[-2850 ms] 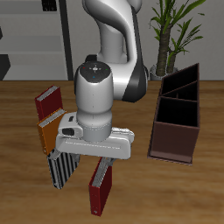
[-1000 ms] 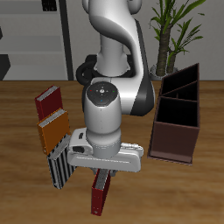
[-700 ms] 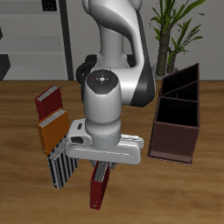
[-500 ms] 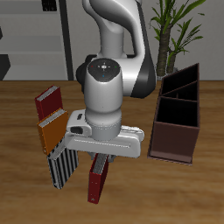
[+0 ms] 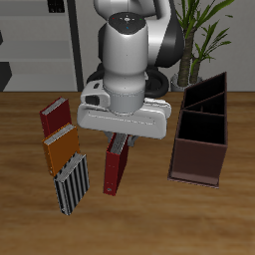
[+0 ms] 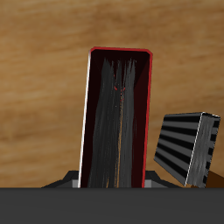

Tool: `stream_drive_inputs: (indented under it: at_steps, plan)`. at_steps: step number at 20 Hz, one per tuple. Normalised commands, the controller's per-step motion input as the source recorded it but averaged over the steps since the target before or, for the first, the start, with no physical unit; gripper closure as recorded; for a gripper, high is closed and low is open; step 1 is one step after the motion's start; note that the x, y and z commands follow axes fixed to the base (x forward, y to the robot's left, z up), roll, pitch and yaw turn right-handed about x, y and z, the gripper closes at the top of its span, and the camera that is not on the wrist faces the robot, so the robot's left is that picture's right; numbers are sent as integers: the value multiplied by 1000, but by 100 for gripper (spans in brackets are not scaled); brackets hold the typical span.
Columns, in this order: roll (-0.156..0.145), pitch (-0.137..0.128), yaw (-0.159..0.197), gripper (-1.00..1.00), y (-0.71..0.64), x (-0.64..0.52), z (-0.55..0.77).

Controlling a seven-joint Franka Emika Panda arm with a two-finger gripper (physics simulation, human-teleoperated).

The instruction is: Place the left red book into the left desk caddy's back compartment

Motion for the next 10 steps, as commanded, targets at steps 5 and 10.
stream_drive_inputs:
  at_steps: [5,10]
  plan:
    - [15,-71,26,100,135,-394,460]
    - [-33,-52,3,100,132,-724,547]
